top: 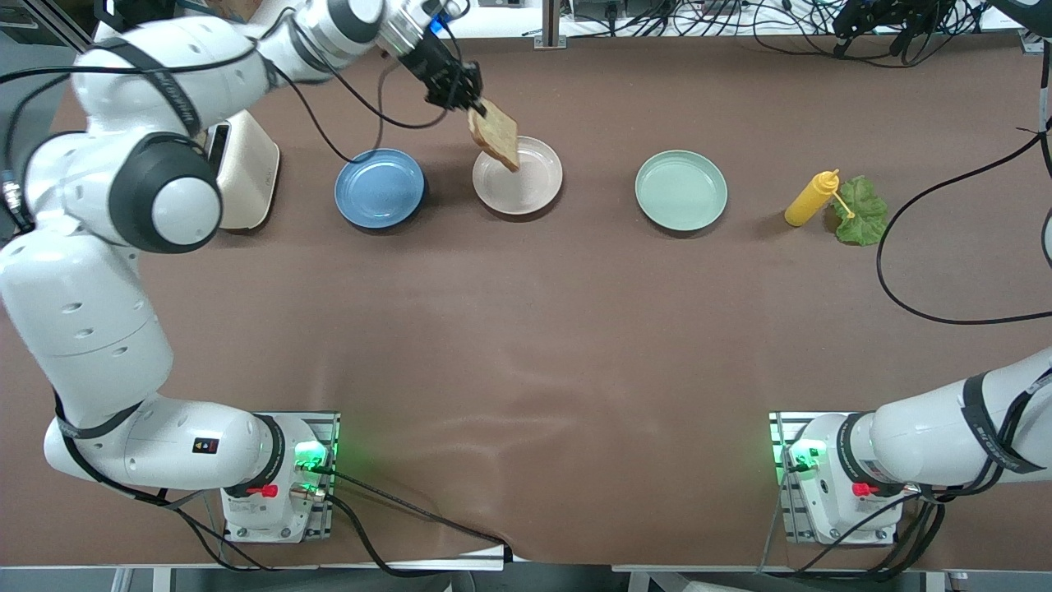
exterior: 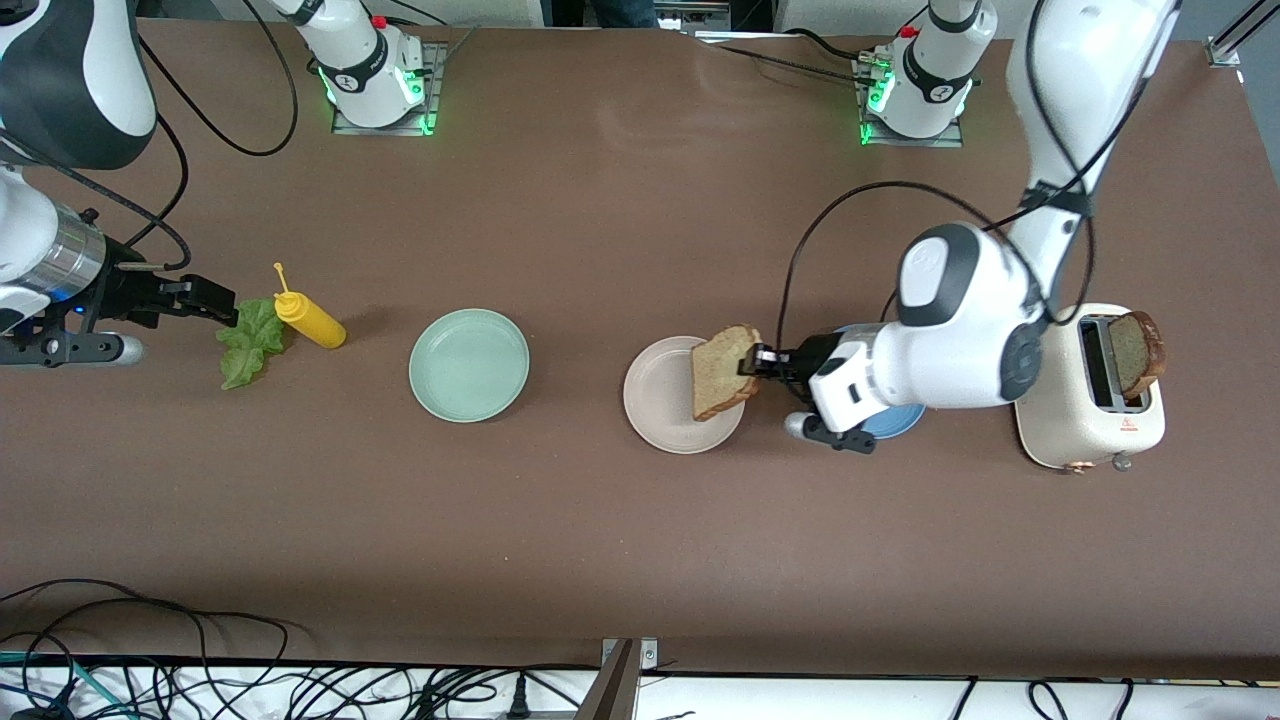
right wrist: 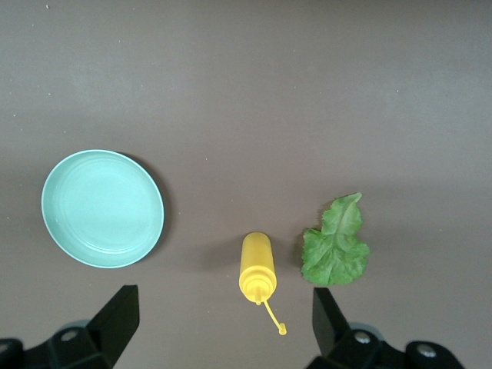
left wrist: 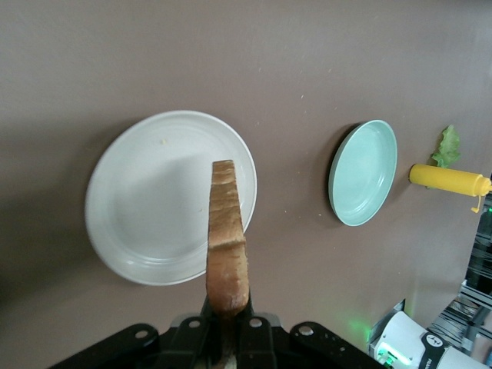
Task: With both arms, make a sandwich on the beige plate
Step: 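Lift the bread slice out and carry it to the beige plate, then lay the bread flat on the beige plate and open the left gripper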
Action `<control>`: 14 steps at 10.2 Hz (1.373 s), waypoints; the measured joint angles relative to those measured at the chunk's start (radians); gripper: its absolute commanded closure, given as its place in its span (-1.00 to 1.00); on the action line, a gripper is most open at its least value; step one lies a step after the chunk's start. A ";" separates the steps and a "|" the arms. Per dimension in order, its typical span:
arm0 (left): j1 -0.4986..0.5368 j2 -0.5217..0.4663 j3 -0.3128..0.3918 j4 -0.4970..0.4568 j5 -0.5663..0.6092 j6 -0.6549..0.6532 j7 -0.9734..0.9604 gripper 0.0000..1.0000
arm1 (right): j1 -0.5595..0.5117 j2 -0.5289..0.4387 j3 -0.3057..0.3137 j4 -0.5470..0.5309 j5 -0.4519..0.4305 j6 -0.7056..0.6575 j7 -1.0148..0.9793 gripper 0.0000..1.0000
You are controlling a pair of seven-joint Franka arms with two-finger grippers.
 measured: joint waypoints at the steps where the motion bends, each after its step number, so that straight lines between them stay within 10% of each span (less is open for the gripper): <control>1: -0.009 0.047 0.000 0.009 -0.035 0.021 0.013 1.00 | 0.000 0.000 0.000 0.000 0.000 0.000 0.000 -1.00; 5: -0.014 0.179 0.000 0.074 -0.102 0.037 0.152 1.00 | 0.000 0.001 0.000 0.001 0.000 0.000 0.000 -1.00; 6: -0.014 0.196 0.000 0.078 -0.133 0.037 0.189 0.68 | 0.000 0.002 0.000 0.001 0.000 0.000 0.000 -1.00; 7: -0.014 0.208 0.000 0.079 -0.145 0.037 0.220 -0.98 | 0.000 0.002 0.000 0.001 0.000 0.000 0.000 -1.00; 14: 0.008 0.225 0.014 0.080 -0.135 0.026 0.329 -1.00 | 0.000 0.002 0.000 0.001 0.000 0.000 0.000 -1.00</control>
